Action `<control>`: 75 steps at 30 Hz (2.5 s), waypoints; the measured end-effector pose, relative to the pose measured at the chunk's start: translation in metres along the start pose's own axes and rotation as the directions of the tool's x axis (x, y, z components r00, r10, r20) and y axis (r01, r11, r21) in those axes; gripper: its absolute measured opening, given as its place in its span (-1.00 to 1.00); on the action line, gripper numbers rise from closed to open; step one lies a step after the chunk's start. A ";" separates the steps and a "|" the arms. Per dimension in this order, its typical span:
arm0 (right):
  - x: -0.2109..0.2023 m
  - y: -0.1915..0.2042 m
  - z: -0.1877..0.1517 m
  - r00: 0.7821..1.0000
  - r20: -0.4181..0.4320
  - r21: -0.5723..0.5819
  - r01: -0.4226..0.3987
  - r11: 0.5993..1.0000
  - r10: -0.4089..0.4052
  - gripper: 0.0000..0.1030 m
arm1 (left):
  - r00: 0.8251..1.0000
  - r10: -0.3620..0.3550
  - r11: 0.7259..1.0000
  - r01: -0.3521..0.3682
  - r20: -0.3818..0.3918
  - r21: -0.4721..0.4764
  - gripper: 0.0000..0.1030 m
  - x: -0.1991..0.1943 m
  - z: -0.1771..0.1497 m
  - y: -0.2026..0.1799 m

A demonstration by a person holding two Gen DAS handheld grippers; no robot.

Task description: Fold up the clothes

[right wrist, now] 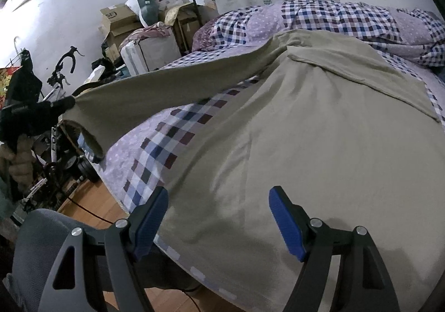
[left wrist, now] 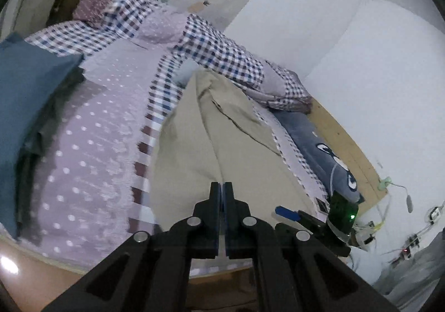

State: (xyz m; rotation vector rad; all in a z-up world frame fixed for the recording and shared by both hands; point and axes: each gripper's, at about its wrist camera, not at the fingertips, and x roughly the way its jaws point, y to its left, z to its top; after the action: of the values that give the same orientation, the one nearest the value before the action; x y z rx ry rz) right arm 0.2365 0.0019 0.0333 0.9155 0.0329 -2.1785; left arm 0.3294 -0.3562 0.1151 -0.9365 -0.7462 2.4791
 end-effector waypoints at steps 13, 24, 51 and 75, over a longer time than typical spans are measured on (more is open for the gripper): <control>-0.064 0.097 0.004 0.957 0.258 -0.292 -0.051 0.955 0.130 0.53 | 0.976 -0.072 0.984 0.103 -0.206 0.144 -0.99 0.067 -0.013 -0.106; -0.055 0.141 -0.017 0.940 0.338 -0.523 0.231 0.820 -0.049 0.01 | 0.965 -0.111 0.975 0.153 -0.239 0.164 -0.99 0.087 -0.015 -0.136; -0.161 -0.006 0.121 0.952 0.301 -0.031 0.064 0.997 -0.052 -0.97 | 0.987 0.147 0.982 -0.154 0.066 0.108 0.46 0.140 0.026 -0.064; -0.178 -0.078 0.395 0.927 0.343 0.008 0.160 0.987 -0.153 -0.98 | 0.941 0.319 0.854 -0.337 0.113 0.396 0.34 0.363 0.126 -0.036</control>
State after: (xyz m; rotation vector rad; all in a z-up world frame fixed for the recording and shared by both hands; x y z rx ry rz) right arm 0.0284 0.0551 0.4172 0.5244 -0.0425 -2.4552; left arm -0.0067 -0.1828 0.0395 -0.9073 -0.0536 2.7984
